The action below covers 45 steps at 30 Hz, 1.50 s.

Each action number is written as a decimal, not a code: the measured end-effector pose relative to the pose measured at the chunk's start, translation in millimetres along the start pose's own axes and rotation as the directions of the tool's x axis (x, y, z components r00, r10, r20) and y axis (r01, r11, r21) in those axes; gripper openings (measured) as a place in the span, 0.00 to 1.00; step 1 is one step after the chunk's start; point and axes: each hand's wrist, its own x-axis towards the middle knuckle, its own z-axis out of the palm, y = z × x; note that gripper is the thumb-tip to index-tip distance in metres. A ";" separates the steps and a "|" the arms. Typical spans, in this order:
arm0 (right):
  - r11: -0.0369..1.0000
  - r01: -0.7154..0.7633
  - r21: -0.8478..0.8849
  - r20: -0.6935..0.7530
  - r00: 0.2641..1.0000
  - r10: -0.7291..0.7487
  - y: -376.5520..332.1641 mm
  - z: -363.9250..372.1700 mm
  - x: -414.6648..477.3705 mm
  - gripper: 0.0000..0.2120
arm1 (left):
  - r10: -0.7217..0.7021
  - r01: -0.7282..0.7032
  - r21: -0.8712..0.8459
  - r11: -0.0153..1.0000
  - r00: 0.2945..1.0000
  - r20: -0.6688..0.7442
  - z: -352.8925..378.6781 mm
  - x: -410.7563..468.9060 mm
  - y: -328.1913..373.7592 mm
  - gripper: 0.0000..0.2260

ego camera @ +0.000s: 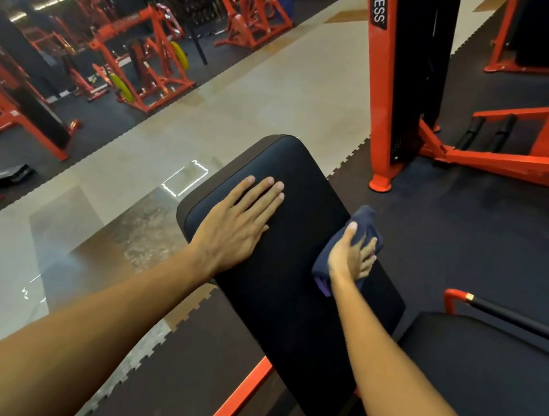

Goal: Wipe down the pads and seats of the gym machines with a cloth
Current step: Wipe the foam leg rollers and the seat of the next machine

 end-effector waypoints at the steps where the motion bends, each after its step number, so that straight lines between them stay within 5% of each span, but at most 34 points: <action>1: 0.999 -0.012 0.038 0.005 1.000 0.012 -12.7 0.7 -0.6 0.33 | 0.016 -0.016 -0.004 1.000 1.000 0.005 0.9 -6.8 1.7 0.28; 5: 0.954 0.296 0.055 -0.016 0.955 -0.296 -24.5 29.0 -67.4 0.26 | 0.103 -0.103 -0.019 0.995 0.995 0.009 3.3 -32.6 -5.3 0.29; 9: 0.765 0.637 -0.093 0.087 0.770 -0.631 34.4 33.8 -138.1 0.30 | 0.102 -0.103 -0.034 0.994 0.994 -0.026 6.6 -32.3 -5.3 0.29; 11: 0.689 0.697 -0.199 0.144 0.716 -0.683 55.5 20.5 -113.6 0.35 | 0.106 -0.108 -0.050 0.993 0.993 -0.048 6.9 -30.3 -3.9 0.29; 15: 0.761 0.585 -0.280 0.065 0.802 -0.593 36.3 8.5 -49.7 0.38 | 0.079 -0.083 -0.056 0.995 0.994 -0.077 8.4 -29.3 -3.4 0.28; 19: 0.913 0.409 0.020 -0.064 0.911 -0.407 17.1 30.5 -84.0 0.37 | 0.081 -0.084 -0.053 0.995 0.995 -0.056 10.4 -30.8 -1.1 0.28; 22: 0.834 0.552 -0.001 -0.146 0.825 -0.546 29.5 44.6 -150.4 0.35 | 0.080 -0.082 -0.046 0.996 0.995 -0.051 10.5 -30.5 -2.0 0.28; 26: 0.694 0.691 -0.201 -0.020 0.706 -0.708 86.2 44.9 -164.1 0.33 | 0.077 -0.079 -0.035 0.996 0.996 -0.041 9.6 -31.3 -2.6 0.28; 30: 0.950 0.300 -0.084 -0.116 0.944 -0.308 89.9 35.1 -125.3 0.32 | 0.066 -0.066 -0.011 0.998 0.997 -0.034 6.0 -30.8 0.0 0.27; 32: 0.989 0.138 -0.048 -0.135 0.980 -0.144 70.0 43.7 -134.5 0.31 | 0.059 -0.060 -0.014 0.998 0.998 -0.020 5.3 -32.0 1.8 0.27; 36: 0.927 0.365 -0.085 -0.190 0.907 -0.375 47.1 72.6 -193.8 0.31 | 0.057 -0.058 0.033 0.998 0.998 0.012 -0.2 -30.7 0.5 0.26; 41: 0.839 0.518 -0.167 -0.245 0.802 -0.545 94.7 74.2 -195.1 0.32 | 0.218 -0.223 0.139 0.965 0.975 0.047 -8.4 -8.8 1.6 0.27; 45: 0.937 0.340 -0.084 -0.276 0.895 -0.350 113.1 74.6 -191.7 0.30 | 0.194 -0.200 0.151 0.968 0.980 0.053 -7.3 -6.7 5.1 0.28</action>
